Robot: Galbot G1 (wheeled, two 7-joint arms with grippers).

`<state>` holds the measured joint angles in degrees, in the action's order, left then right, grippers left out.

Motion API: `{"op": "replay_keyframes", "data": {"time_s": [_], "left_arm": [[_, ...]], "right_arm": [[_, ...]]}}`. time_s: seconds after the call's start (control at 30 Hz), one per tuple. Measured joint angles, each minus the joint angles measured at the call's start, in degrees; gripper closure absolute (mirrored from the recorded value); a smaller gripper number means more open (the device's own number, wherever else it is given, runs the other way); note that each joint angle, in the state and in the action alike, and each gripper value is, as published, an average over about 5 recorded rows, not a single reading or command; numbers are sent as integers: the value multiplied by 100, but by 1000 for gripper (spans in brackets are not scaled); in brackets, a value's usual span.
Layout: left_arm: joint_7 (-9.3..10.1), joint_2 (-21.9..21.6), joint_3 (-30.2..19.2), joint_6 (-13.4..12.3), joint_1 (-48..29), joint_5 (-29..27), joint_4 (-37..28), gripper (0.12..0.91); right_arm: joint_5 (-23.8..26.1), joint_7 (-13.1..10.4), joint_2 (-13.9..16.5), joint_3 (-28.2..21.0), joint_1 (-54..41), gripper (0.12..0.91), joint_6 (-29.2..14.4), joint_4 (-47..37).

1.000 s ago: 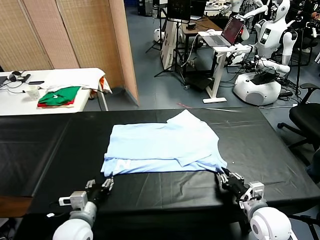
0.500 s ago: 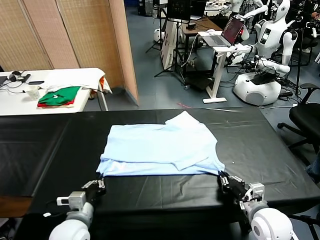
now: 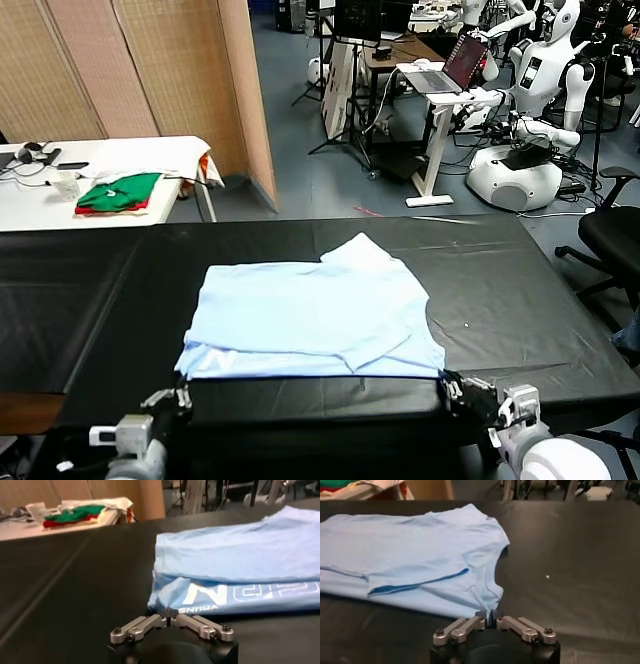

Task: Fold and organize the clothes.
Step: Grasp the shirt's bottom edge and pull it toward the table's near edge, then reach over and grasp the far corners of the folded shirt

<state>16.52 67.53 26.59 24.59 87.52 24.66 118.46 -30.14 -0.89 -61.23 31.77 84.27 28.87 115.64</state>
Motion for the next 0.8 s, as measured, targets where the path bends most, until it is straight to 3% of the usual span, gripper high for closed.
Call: {"op": "replay_keyframes", "data": {"time_s": [0.17,0.37,0.67,0.8], "left_arm": [[158,-229,134,118,192,-23,197,886],[306,-425,288,167,603,-46,513,886],[437,-371,405,183,1496,-184,969,886],[638,-350,452,229,1780,-184,1177,886]], "right_arm": [[-337,-85,208,102,237,808,367,297],[-398,-201,416,182,631,808,641,745],[-382,-333,462,311,1151,806,859,1239],[-382,-385,454,337,1291,730,967,1408]]}}
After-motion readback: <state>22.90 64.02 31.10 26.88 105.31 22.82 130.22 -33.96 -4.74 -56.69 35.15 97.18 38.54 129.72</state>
